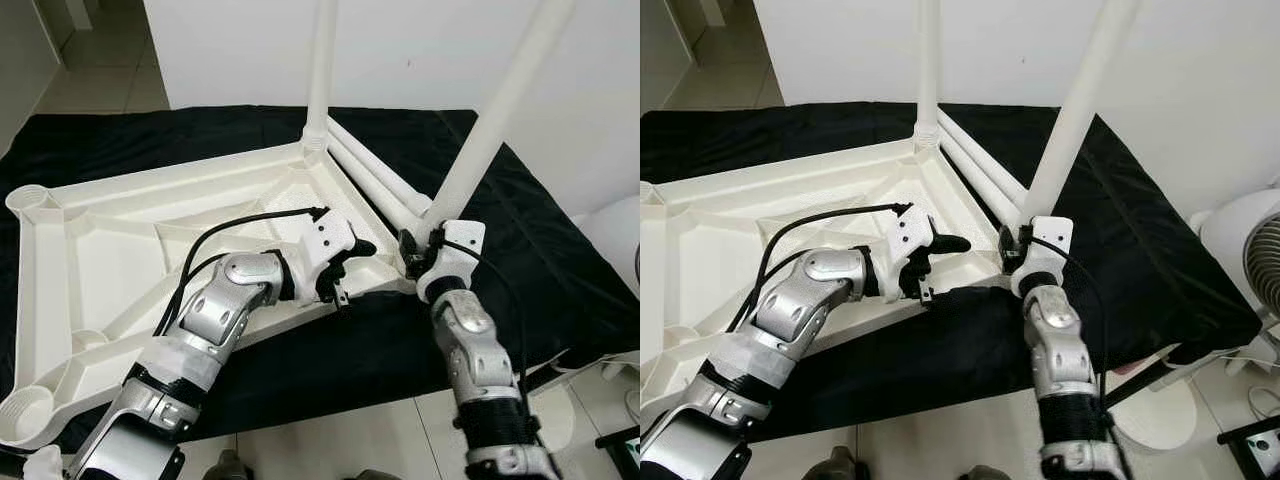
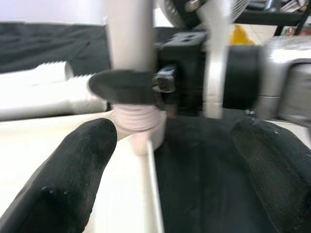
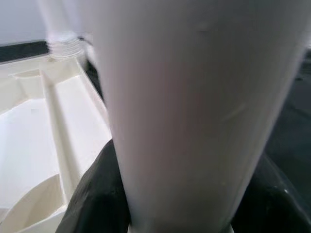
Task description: Building children table
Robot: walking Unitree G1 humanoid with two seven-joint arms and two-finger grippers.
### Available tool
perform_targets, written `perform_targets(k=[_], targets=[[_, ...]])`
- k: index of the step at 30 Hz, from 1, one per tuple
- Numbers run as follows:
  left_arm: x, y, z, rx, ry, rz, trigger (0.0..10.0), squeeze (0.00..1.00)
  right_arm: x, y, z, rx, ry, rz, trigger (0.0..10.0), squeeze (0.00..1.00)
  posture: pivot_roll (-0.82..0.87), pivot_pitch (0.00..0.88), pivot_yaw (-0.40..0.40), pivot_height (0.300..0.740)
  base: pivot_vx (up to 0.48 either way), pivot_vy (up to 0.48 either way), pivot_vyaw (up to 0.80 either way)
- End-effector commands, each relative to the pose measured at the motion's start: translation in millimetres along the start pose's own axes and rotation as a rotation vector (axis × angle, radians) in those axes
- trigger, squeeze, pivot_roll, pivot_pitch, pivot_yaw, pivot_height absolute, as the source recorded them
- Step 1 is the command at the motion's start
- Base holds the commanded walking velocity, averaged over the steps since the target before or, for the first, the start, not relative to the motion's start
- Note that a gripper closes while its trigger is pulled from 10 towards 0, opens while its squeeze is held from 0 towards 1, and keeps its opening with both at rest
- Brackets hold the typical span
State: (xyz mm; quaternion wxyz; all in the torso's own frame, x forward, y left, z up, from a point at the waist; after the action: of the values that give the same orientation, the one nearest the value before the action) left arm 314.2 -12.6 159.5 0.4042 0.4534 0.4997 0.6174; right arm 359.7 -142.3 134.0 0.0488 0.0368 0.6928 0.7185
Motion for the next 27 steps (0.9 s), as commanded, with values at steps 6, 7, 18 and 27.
perform_targets(k=[6, 7, 18, 27], targets=[[3.5, 2, 8.1, -0.009, 0.037, -0.002, 10.0, 0.00, 15.3, -12, 5.5, -0.006, -0.139, 0.065, 10.0, 0.00, 0.00, 0.031, -0.054, 0.740, 0.000, 0.000, 0.00], [3.5, 2, 8.1, -0.009, 0.037, -0.002, 10.0, 0.00, 15.3, -12, 5.5, -0.006, -0.139, 0.065, 10.0, 0.00, 0.00, 0.031, -0.054, 0.740, 0.000, 0.000, 0.00], [7.1, 3, 16.8, -0.028, 0.052, 0.009, 10.0, 0.00, 18.7, -5, 7.3, -0.048, -0.082, 0.044, 10.0, 1.00, -0.01, 0.041, -0.034, 0.740, 0.000, 0.000, 0.00], [6.7, 2, 15.6, -0.044, 0.056, 0.005, 10.0, 0.00, 21.8, 8, -0.2, -0.032, 0.024, -0.024, 10.0, 0.52, -0.01, 0.029, -0.035, 0.740, 0.000, 0.000, 0.00]])
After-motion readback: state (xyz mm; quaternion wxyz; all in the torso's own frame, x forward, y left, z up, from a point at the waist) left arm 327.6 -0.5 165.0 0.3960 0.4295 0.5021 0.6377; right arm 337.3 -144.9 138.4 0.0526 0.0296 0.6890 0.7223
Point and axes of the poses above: a point about 5 cm out from each wrist's last joint towards the gripper, its own x axis pointing back from the gripper into the wrist, its own y axis along the axis of the wrist's last joint, z = x × y, the point moved 6 cm from there along -x, pointing out of the wrist towards the gripper, and after that the axes turned 4 degrees about x, right-handed, at the moved point
